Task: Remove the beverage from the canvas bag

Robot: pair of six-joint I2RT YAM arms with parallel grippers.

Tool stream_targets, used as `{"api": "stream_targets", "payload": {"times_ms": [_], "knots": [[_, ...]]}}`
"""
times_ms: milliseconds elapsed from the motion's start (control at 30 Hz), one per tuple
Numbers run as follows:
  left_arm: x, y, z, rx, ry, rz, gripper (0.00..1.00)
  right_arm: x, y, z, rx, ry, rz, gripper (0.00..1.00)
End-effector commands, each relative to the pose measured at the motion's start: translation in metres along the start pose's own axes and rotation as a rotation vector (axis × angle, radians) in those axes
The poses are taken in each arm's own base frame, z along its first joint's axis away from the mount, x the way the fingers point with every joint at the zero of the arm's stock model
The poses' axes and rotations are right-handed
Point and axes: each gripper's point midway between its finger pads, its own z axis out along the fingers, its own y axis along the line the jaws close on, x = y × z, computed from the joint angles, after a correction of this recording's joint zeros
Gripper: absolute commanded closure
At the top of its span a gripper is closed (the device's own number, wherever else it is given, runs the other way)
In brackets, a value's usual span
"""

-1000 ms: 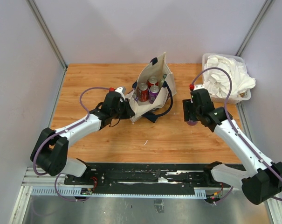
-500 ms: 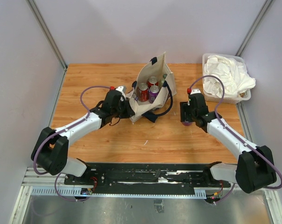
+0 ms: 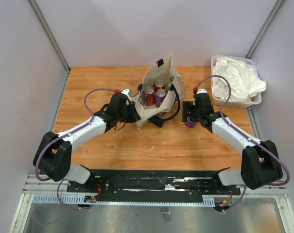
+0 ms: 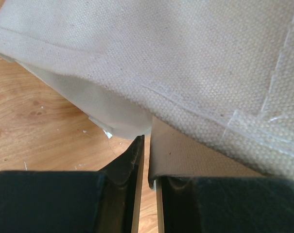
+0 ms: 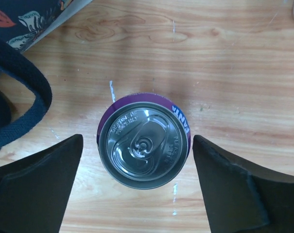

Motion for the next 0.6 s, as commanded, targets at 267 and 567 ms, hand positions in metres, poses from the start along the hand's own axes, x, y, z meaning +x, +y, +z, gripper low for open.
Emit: {"api": "stream_targets", "payload": {"times_ms": [267,567], "knots": [[0.036,0.030,-0.004,-0.105,0.125,0.018,0.79,-0.057,-0.018,-0.049,0.087,-0.109,0.035,0.01],[0.032,0.026,-0.006,-0.090,0.120,0.023,0.79,-0.190,0.042,-0.150,-0.192,-0.316,-0.078,0.14]]}}
